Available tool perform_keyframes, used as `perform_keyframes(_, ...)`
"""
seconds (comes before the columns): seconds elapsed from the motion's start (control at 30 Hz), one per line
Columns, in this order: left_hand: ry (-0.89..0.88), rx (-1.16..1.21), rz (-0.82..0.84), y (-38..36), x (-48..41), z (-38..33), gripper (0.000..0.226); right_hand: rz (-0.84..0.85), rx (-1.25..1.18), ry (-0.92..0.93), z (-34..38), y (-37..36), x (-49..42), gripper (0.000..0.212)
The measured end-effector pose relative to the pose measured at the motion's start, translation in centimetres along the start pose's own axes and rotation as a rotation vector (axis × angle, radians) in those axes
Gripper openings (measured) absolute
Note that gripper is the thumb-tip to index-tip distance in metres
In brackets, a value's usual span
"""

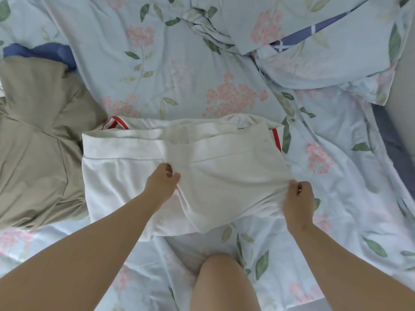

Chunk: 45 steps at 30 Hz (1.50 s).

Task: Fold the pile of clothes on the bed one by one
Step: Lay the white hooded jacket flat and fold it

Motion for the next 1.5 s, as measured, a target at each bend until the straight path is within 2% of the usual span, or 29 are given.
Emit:
perform_keyframes(0.07,0.004,-0.01,0.009,-0.1,-0.1,0.0,0.014,0.059,0.1,0.094,-0.6,0.9,-0.2,0.031)
perform_keyframes(0.13,-0.01,-0.023,0.034,-0.1,0.0,0.1,0.021,0.184,0.297,0.161,-1.7,2.1,-0.2,0.035)
perform_keyframes(0.2,-0.03,-0.03,0.052,-0.1,0.1,0.3,0.027,0.282,0.513,0.154,-2.8,2.8,-0.2,0.039)
perform_keyframes(0.3,-0.071,-0.053,0.061,-0.1,0.3,0.3,0.032,0.265,0.655,0.075,-3.1,2.3,-0.5,0.041)
perform_keyframes(0.47,-0.207,-0.118,-0.054,0.3,0.4,-0.4,0.029,0.137,0.389,0.108,0.5,-2.2,-2.9,0.039)
perform_keyframes(0.57,-0.295,-0.128,-0.179,0.9,-0.6,-1.1,0.03,0.149,0.443,0.166,3.5,-4.5,-4.9,0.05)
perform_keyframes(0.67,-0.328,-0.163,-0.248,1.8,-2.3,-2.6,0.051,0.122,0.498,0.166,5.4,-5.8,-7.0,0.055)
perform_keyframes(0.77,-0.309,-0.308,-0.214,2.5,-3.5,-4.3,0.065,0.158,0.379,0.126,6.1,-6.1,-8.8,0.035)
perform_keyframes(0.8,-0.287,-0.365,-0.189,2.6,-3.9,-4.7,0.06,0.158,0.322,0.115,6.1,-6.1,-9.2,0.028)
perform_keyframes(0.87,-0.25,-0.454,-0.159,2.8,-4.6,-5.4,0.036,0.103,0.234,0.102,5.8,-5.7,-9.5,0.025)
perform_keyframes(0.97,-0.243,-0.479,-0.148,3.1,-4.9,-6.1,0.013,-0.093,0.131,0.129,5.5,-4.5,-10.0,0.022)
perform_keyframes(1.07,-0.344,-0.18,-0.25,3.4,-4.1,-6.8,0.012,-0.323,-0.098,0.108,5.5,-3.4,-11.7,0.024)
perform_keyframes(1.13,-0.388,0.004,-0.307,3.2,-4.0,-7.1,0.006,-0.373,-0.269,-0.012,5.4,-3.2,-12.3,0.023)
perform_keyframes(1.17,-0.386,0.011,-0.281,2.8,-4.1,-7.2,0.006,-0.345,-0.326,-0.083,5.3,-3.6,-12.3,0.016)
perform_keyframes(1.2,-0.366,-0.038,-0.227,2.3,-4.3,-7.2,0.016,-0.299,-0.338,-0.117,5.3,-4.1,-12.1,0.013)
perform_keyframes(1.23,-0.349,-0.12,-0.158,1.8,-4.6,-7.1,0.034,-0.23,-0.298,-0.101,5.3,-4.6,-11.8,0.025)
perform_keyframes(1.27,-0.349,-0.218,-0.097,1.4,-4.9,-6.9,0.052,-0.139,-0.209,-0.018,5.4,-5.2,-11.3,0.04)
perform_keyframes(1.33,-0.393,-0.381,-0.053,1.1,-4.9,-6.4,0.072,0.086,0.036,0.289,6.7,-6.1,-9.6,0.056)
perform_keyframes(1.4,-0.448,-0.476,-0.074,1.3,-4.6,-5.4,0.073,0.372,0.191,0.573,8.2,-7.4,-7.4,0.058)
perform_keyframes(1.43,-0.469,-0.519,-0.093,1.6,-4.4,-4.7,0.071,0.53,0.251,0.653,8.7,-8.2,-6.2,0.059)
perform_keyframes(1.5,-0.493,-0.568,-0.16,2.3,-3.9,-2.9,0.065,0.773,0.423,0.693,8.9,-10.1,-3.9,0.066)
Point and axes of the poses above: each hand's wrist, its own x-axis away from the middle knuckle, its own y-axis out of the back of the hand, z = x × y, the point moved 1 cm from there along -x, towards the middle knuckle, and after that the axes turned 12 degrees about y, right-handed, at the moved point
